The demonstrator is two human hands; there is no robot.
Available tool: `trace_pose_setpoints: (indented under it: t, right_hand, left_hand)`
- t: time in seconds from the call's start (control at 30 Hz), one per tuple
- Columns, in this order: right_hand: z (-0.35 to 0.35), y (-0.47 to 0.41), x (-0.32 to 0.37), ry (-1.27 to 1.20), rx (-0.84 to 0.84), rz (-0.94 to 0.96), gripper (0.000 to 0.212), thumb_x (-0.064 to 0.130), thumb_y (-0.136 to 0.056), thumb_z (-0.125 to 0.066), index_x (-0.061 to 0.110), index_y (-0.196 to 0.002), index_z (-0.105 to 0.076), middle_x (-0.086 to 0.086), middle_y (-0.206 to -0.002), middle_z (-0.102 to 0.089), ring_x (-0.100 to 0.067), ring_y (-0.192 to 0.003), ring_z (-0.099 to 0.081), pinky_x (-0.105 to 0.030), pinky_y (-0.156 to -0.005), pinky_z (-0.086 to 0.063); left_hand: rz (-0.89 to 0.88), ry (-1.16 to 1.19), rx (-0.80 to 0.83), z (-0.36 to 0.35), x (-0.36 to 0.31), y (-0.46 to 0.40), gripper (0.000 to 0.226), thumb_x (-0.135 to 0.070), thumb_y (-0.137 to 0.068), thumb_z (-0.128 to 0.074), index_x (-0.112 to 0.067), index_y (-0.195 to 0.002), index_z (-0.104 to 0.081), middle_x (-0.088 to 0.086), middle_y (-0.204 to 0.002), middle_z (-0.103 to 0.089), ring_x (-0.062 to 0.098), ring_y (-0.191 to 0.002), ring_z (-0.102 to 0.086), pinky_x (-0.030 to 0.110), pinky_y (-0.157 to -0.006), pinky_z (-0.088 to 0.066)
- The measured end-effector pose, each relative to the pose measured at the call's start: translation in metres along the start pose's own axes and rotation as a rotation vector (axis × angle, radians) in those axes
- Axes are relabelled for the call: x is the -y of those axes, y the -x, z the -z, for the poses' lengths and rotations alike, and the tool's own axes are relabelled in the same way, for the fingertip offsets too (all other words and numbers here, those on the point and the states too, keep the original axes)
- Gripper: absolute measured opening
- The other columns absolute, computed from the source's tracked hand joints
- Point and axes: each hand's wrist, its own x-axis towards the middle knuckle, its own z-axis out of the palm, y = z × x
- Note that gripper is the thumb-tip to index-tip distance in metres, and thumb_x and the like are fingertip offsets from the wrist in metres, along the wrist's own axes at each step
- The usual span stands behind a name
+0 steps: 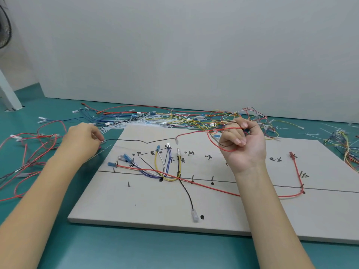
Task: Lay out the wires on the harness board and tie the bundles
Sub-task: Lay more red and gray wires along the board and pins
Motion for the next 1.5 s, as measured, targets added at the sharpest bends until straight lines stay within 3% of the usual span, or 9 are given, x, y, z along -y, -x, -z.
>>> trace_pose_setpoints:
  t: [0.3, 0.5, 0.63, 0.83, 0.97, 1.03, 1.17, 1.3, 1.5]
  right_hand:
    - [0.002, 0.002, 0.002, -0.050, -0.014, 0.022, 0.024, 0.011, -0.079, -0.039, 0.012, -0.055, -0.038, 0.003, -0.043, -0.027, -0.009, -0.030, -0.030, -0.017, -0.032, -0.033]
    - [0.000, 0.003, -0.005, -0.042, -0.014, 0.003, 0.025, 0.012, -0.080, -0.039, 0.012, -0.055, -0.038, 0.004, -0.044, -0.024, -0.008, -0.030, -0.028, -0.016, -0.032, -0.031]
    - [-0.002, 0.004, -0.011, -0.041, -0.006, -0.035, 0.025, 0.012, -0.080, -0.038, 0.012, -0.055, -0.038, 0.006, -0.047, -0.021, -0.008, -0.030, -0.030, -0.017, -0.032, -0.034]
    - [-0.002, 0.006, -0.017, -0.062, 0.076, -0.130, 0.027, 0.014, -0.083, -0.036, 0.011, -0.056, -0.038, 0.006, -0.050, -0.020, -0.007, -0.035, -0.022, -0.021, -0.031, -0.038]
    - [-0.002, 0.008, -0.018, -0.063, 0.167, -0.215, 0.027, 0.014, -0.083, -0.035, 0.009, -0.057, -0.039, 0.004, -0.049, -0.020, -0.010, -0.037, -0.020, -0.024, -0.031, -0.040]
    - [-0.003, 0.008, -0.019, -0.017, 0.153, -0.192, 0.026, 0.015, -0.081, -0.036, 0.010, -0.056, -0.038, 0.004, -0.048, -0.019, -0.009, -0.036, -0.020, -0.024, -0.031, -0.040]
    - [-0.006, 0.008, -0.019, 0.094, 0.046, -0.095, 0.023, 0.017, -0.080, -0.041, 0.014, -0.058, -0.037, 0.005, -0.049, -0.018, -0.009, -0.033, -0.028, -0.021, -0.032, -0.038]
    - [-0.009, 0.005, -0.021, 0.218, -0.048, -0.059, 0.030, 0.020, -0.088, -0.044, 0.015, -0.059, -0.039, 0.005, -0.049, -0.023, -0.009, -0.036, -0.031, -0.020, -0.034, -0.038]
    - [-0.010, 0.002, -0.032, 0.546, -0.088, 0.081, 0.026, 0.019, -0.096, -0.046, 0.011, -0.073, -0.053, -0.002, -0.054, -0.050, -0.014, -0.039, -0.046, -0.023, -0.046, -0.049]
  left_hand:
    - [0.161, -0.237, -0.039, 0.006, 0.005, 0.002, 0.028, -0.007, -0.085, -0.057, -0.030, -0.092, -0.072, 0.009, -0.113, -0.067, 0.037, -0.114, -0.040, 0.044, -0.092, -0.035]
    - [-0.243, 0.027, -0.158, -0.004, -0.042, 0.023, 0.015, -0.017, -0.089, -0.062, -0.025, -0.093, -0.074, 0.004, -0.104, -0.064, 0.032, -0.109, -0.048, 0.041, -0.088, -0.031]
    - [-0.517, 0.385, -0.013, -0.014, -0.078, 0.051, 0.010, -0.021, -0.091, -0.065, -0.019, -0.089, -0.074, -0.008, -0.093, -0.067, 0.016, -0.099, -0.053, 0.025, -0.087, -0.032]
    - [-0.679, 0.356, 0.156, -0.035, -0.100, 0.075, 0.023, -0.042, -0.087, -0.066, -0.030, -0.106, -0.070, -0.021, -0.098, -0.065, 0.007, -0.099, -0.050, 0.024, -0.090, -0.039]
    - [-0.686, 0.360, 0.147, -0.032, -0.094, 0.068, 0.005, -0.025, -0.088, -0.070, -0.026, -0.089, -0.075, -0.011, -0.084, -0.068, 0.011, -0.084, -0.053, 0.025, -0.078, -0.038]
    - [-0.665, 0.426, 0.036, -0.024, -0.091, 0.063, 0.005, -0.018, -0.086, -0.072, -0.022, -0.084, -0.075, -0.011, -0.077, -0.066, 0.006, -0.077, -0.053, 0.013, -0.069, -0.034]
    - [-0.651, 0.468, -0.230, -0.001, -0.088, 0.056, 0.002, -0.011, -0.084, -0.074, -0.011, -0.083, -0.075, -0.003, -0.075, -0.066, 0.008, -0.074, -0.055, 0.027, -0.065, -0.043]
    - [-0.626, 0.552, -0.400, 0.020, -0.083, 0.052, 0.005, -0.011, -0.084, -0.074, -0.008, -0.088, -0.076, 0.002, -0.078, -0.066, 0.000, -0.074, -0.056, 0.019, -0.070, -0.044]
    - [-0.341, 0.864, -0.001, 0.034, -0.084, 0.050, 0.022, -0.006, -0.081, -0.074, -0.024, -0.092, -0.074, 0.000, -0.074, -0.070, 0.007, -0.062, -0.056, 0.012, -0.060, -0.047]
